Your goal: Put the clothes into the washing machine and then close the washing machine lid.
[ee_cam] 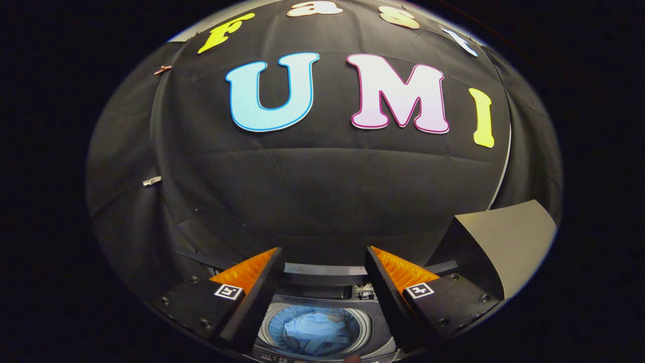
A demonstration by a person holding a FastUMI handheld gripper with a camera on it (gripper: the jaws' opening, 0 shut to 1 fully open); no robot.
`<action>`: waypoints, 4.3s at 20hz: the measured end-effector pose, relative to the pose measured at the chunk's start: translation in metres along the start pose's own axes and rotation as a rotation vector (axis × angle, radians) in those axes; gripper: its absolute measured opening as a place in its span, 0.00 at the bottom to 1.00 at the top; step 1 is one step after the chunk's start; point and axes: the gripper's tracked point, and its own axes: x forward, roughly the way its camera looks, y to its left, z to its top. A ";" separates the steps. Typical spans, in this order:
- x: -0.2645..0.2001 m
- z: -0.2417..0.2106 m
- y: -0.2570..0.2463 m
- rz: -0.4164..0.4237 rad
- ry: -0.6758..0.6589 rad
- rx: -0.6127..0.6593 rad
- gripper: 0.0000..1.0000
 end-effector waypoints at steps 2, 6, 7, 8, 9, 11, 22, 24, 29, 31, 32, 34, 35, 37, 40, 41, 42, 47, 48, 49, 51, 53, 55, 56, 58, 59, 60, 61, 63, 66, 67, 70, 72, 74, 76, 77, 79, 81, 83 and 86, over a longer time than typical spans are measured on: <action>-0.005 -0.004 0.000 0.002 -0.002 0.001 1.00; -0.013 -0.013 0.001 0.021 -0.016 -0.003 1.00; -0.015 -0.015 0.002 0.030 -0.018 -0.008 1.00; -0.018 -0.019 0.002 0.039 -0.018 -0.011 1.00; -0.022 -0.025 0.001 0.047 -0.010 -0.006 1.00; -0.031 -0.037 0.003 0.066 0.023 0.010 1.00; -0.087 -0.104 0.007 0.119 0.124 0.016 0.99; -0.100 -0.109 0.005 0.118 0.113 0.009 0.99; -0.124 -0.105 -0.005 0.117 0.054 0.025 0.99; -0.134 -0.097 -0.007 0.114 0.028 0.036 0.99; -0.138 -0.093 -0.007 0.114 0.015 0.034 0.99; -0.148 -0.083 -0.008 0.117 -0.010 0.022 0.99; -0.154 -0.077 -0.008 0.119 -0.024 0.021 0.99; -0.165 -0.067 -0.010 0.116 -0.047 0.018 0.99; -0.182 -0.055 -0.010 0.122 -0.075 0.017 0.99; -0.190 -0.048 -0.008 0.129 -0.084 0.020 0.99; -0.196 -0.045 -0.007 0.134 -0.093 0.020 0.99; -0.237 -0.012 -0.012 0.130 -0.178 0.010 0.99; -0.246 -0.004 -0.013 0.129 -0.201 0.014 0.99; -0.254 0.002 -0.014 0.129 -0.220 0.017 0.99; -0.269 0.011 -0.017 0.127 -0.245 0.013 0.99; -0.284 0.020 -0.020 0.123 -0.267 -0.006 0.99; -0.298 0.029 -0.027 0.113 -0.297 -0.025 0.99; -0.305 0.034 -0.031 0.103 -0.316 -0.036 0.99; -0.321 0.042 -0.040 0.082 -0.346 -0.051 0.99; -0.329 0.045 -0.045 0.075 -0.353 -0.051 0.99; -0.337 0.046 -0.048 0.071 -0.357 -0.046 0.99; -0.342 0.048 -0.051 0.069 -0.358 -0.040 0.99; -0.353 0.051 -0.057 0.062 -0.358 -0.038 0.99; -0.370 0.060 -0.073 0.035 -0.381 -0.051 0.99; -0.376 0.062 -0.075 0.029 -0.385 -0.054 0.99; -0.386 0.064 -0.086 0.016 -0.387 -0.051 0.99; -0.395 0.070 -0.096 0.002 -0.399 -0.044 0.99; -0.401 0.071 -0.103 -0.003 -0.404 -0.034 0.99; -0.406 0.074 -0.109 -0.004 -0.410 -0.017 0.99; -0.409 0.076 -0.112 -0.007 -0.414 -0.014 0.99; -0.411 0.076 -0.118 -0.015 -0.419 -0.012 0.99; -0.413 0.076 -0.121 -0.018 -0.417 -0.007 0.99; -0.414 0.079 -0.123 -0.021 -0.420 -0.011 0.99; -0.416 0.083 -0.126 -0.032 -0.430 -0.019 0.99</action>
